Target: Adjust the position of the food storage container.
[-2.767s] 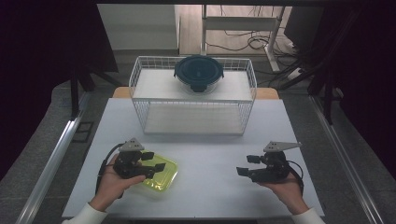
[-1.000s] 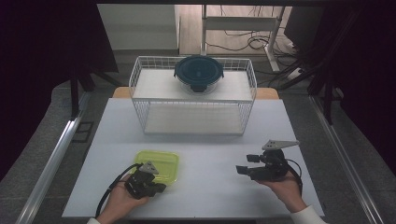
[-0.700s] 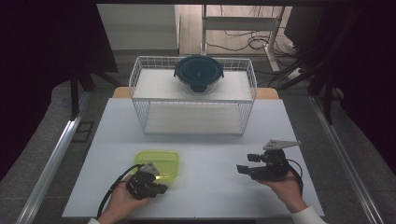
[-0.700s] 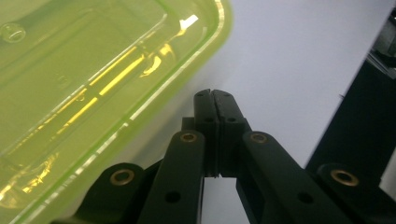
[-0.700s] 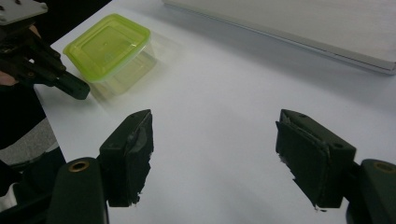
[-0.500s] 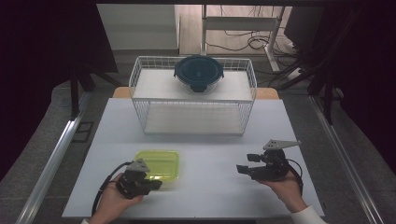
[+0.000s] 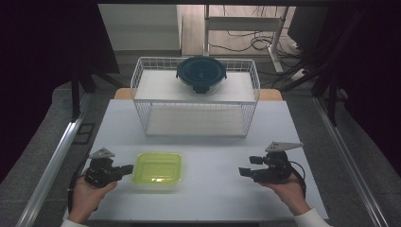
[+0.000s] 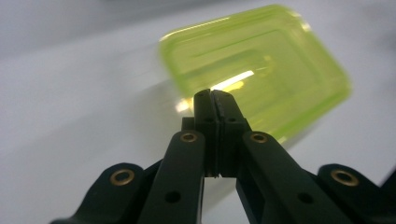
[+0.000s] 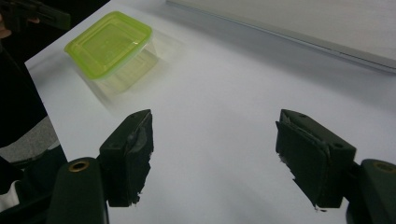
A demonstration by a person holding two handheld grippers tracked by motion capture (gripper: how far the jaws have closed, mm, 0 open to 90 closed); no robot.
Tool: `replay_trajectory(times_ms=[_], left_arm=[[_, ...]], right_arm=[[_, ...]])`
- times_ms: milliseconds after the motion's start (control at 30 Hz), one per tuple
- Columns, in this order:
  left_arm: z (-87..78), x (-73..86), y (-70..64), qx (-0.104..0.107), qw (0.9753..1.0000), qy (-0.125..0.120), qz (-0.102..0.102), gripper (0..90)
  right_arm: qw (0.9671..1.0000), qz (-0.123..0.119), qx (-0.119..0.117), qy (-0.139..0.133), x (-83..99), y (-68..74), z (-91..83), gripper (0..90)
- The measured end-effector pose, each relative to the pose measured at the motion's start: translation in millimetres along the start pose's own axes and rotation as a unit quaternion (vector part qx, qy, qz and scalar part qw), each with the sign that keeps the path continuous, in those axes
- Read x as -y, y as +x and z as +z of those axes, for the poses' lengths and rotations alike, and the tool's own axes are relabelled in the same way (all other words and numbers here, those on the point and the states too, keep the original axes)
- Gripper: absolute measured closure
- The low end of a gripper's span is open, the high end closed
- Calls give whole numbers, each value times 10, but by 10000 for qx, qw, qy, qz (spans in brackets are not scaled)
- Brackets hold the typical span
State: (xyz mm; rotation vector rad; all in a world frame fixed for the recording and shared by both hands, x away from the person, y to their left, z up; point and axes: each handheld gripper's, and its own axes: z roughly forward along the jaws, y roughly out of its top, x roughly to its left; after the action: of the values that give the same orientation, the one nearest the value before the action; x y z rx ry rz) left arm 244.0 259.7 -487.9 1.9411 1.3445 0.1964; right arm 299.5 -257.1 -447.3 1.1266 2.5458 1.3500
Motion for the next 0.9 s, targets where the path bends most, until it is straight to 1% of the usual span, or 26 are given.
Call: replay_trajectory(times_ms=[67, 133, 267, 433, 567, 633, 767, 900], left_arm=[[43, 33, 92, -110, 9999, 79, -98, 897], [75, 57, 158, -124, 9996, 131, -194, 898], [121, 70, 203, -161, 9994, 197, -232, 898], [171, 76, 183, -163, 9993, 310, -155, 897], [229, 69, 168, -166, 9990, 398, -145, 897], [268, 58, 158, -132, 9988, 441, -144, 898], [320, 39, 131, -108, 9986, 511, -96, 899], [361, 32, 121, -129, 9983, 562, -76, 899]], right_arm=[[10000, -10, 9, 2, 2, 3, 1, 274], [10000, -27, 20, 15, 2, 4, 2, 274], [10000, -22, 7, 21, 3, -1, 9, 274], [10000, -25, 0, 29, 7, -6, 11, 274], [10000, -34, -9, 43, 10, -5, 20, 274], [10000, -13, -8, 71, 13, -6, 28, 274], [9999, -58, -17, 80, 15, -9, 42, 274], [9999, -19, -4, 109, 15, -10, 45, 274]])
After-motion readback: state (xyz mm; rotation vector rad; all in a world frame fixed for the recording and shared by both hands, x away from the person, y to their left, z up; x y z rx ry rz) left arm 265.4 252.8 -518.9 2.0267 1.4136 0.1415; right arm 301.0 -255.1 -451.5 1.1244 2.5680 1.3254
